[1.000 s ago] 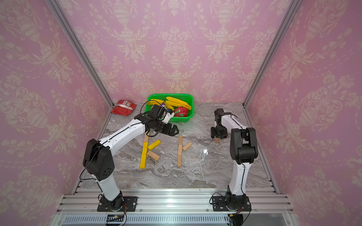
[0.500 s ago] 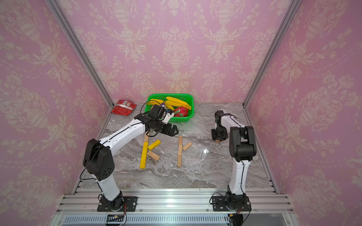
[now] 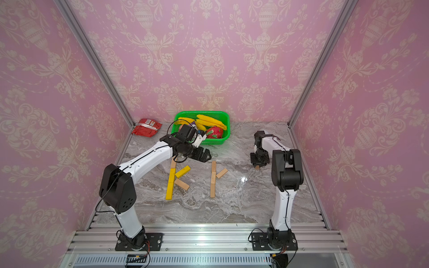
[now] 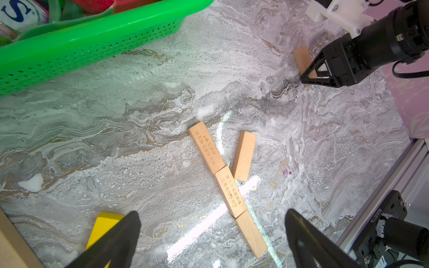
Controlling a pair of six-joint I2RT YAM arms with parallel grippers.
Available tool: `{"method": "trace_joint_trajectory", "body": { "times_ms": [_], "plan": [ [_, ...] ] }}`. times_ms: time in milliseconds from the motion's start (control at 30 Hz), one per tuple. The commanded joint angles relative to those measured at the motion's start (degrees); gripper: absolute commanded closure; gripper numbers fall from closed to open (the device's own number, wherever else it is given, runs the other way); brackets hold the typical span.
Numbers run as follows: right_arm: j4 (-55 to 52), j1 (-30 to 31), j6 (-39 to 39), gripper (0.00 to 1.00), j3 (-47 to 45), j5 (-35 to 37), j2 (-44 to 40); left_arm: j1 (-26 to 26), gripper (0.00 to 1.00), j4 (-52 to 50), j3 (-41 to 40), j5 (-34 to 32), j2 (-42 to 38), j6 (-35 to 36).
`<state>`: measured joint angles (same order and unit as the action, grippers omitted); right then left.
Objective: Assemble the letter k with building blocks
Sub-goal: Pick up the building block from the center of the board.
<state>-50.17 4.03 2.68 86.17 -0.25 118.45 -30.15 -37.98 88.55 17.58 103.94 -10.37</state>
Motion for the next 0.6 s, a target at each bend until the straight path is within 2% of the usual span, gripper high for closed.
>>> {"method": "trace_joint_trajectory", "body": {
  "times_ms": [0, 333, 567],
  "plan": [
    [0.3, -0.4, -1.6, 0.69, -1.1, -0.5, -1.2, 0.4, 0.01, -1.6, 1.2, -1.0, 1.2, 1.1],
    [1.8, 1.6, -1.2, 0.73, -5.3, -0.1, -7.8, 0.4, 0.01, -2.5, 1.8, -1.4, 1.4, 1.2],
    [3.9, 7.6, -3.8, 0.73, -11.8, -2.2, -17.3, 0.6, 0.01, -2.9, 2.1, 0.0, 0.0, 1.3]
  ]
}}
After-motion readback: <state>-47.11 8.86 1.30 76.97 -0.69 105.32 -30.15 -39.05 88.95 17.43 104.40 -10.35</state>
